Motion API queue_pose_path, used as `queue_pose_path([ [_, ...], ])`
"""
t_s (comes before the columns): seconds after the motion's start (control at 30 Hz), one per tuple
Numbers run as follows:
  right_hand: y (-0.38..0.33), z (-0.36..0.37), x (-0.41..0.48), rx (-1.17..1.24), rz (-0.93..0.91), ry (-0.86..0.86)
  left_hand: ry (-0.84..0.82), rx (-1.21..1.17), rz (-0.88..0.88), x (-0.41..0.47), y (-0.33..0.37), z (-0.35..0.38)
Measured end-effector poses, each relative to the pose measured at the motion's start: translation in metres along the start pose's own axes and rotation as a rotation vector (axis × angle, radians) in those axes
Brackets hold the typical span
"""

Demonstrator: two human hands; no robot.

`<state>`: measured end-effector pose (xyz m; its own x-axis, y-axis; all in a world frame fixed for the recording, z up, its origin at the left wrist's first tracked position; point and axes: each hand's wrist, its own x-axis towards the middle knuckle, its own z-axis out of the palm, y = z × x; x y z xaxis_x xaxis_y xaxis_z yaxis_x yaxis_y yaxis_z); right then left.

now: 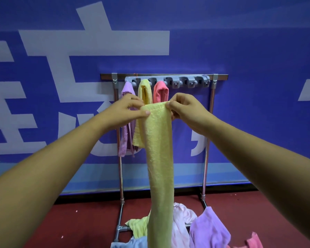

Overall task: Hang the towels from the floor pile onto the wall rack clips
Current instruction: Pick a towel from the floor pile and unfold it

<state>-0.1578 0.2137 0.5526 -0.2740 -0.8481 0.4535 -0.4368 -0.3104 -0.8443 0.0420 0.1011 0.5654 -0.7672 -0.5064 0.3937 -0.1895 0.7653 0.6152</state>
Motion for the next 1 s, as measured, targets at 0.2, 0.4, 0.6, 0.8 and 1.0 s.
queue_pose_path([
  [0.2,0.002,0.007,0.004,0.010,-0.016,0.096,0.123,-0.353,0.028,0.004,-0.003,0.008],
  [0.4,-0.002,0.004,0.007,0.115,-0.004,0.020,0.227,-0.406,0.006,0.010,-0.005,0.014],
  [0.6,-0.005,-0.001,0.007,-0.219,0.011,-0.245,0.139,-0.291,0.018,0.007,-0.011,0.018],
  [0.8,-0.016,0.002,0.012,-0.145,-0.008,-0.097,0.031,-0.551,-0.073,-0.005,-0.028,0.032],
  [1.0,-0.022,-0.002,0.019,-0.007,0.028,0.064,-0.223,-0.493,-0.312,-0.049,-0.094,0.099],
])
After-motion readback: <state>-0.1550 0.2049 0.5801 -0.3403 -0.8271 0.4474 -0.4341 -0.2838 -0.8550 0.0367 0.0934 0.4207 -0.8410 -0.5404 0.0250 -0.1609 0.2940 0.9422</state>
